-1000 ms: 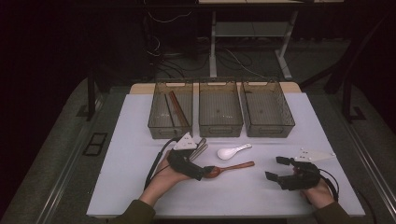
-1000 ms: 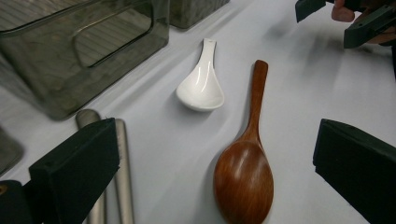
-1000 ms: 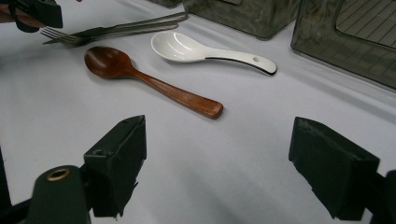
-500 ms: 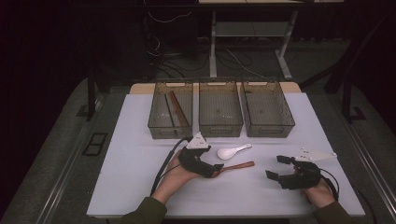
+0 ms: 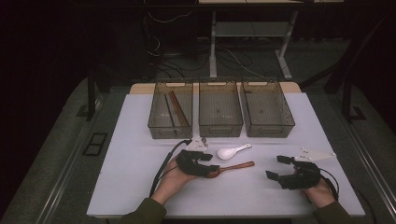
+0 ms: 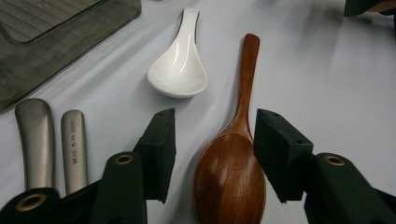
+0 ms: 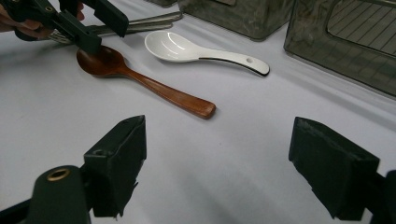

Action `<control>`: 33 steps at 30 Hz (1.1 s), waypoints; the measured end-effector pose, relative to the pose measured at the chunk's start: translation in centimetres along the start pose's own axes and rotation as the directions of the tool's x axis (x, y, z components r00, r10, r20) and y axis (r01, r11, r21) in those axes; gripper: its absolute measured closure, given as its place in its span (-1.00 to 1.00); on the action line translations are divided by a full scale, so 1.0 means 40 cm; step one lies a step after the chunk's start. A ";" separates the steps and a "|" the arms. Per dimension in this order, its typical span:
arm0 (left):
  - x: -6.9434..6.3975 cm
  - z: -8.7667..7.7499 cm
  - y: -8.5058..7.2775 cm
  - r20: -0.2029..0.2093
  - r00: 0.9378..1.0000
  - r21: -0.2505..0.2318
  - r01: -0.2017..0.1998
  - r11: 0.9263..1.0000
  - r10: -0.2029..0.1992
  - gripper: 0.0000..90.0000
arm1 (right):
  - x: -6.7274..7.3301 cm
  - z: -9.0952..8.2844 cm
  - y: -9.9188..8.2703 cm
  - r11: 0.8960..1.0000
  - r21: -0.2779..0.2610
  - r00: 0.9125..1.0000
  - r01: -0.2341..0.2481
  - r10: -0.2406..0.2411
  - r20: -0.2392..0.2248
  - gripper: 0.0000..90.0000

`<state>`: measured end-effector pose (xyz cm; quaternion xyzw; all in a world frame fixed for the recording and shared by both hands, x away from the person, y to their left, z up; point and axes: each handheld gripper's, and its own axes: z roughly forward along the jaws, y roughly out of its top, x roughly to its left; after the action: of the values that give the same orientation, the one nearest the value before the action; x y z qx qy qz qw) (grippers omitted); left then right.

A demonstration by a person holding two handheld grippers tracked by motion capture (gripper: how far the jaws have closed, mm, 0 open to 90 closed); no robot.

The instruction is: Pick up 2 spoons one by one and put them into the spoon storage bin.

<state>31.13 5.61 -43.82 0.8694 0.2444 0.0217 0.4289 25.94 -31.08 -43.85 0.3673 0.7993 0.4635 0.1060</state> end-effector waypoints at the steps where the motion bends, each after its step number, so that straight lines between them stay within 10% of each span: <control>1: 0.002 0.000 -0.001 0.000 1.000 0.012 -0.004 1.000 0.004 0.12 | 0.000 0.000 0.000 1.000 0.000 1.000 0.000 0.000 0.000 -0.58; 33: -0.028 0.013 -0.010 -0.032 0.998 0.157 -0.050 0.986 0.056 0.08 | 0.001 0.004 -0.001 1.000 0.019 1.000 0.021 -0.022 0.012 -0.58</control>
<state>30.14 4.93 -44.26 0.9059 0.2300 0.0296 0.3543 25.97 -30.96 -43.96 0.3626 0.8070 0.4524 0.1124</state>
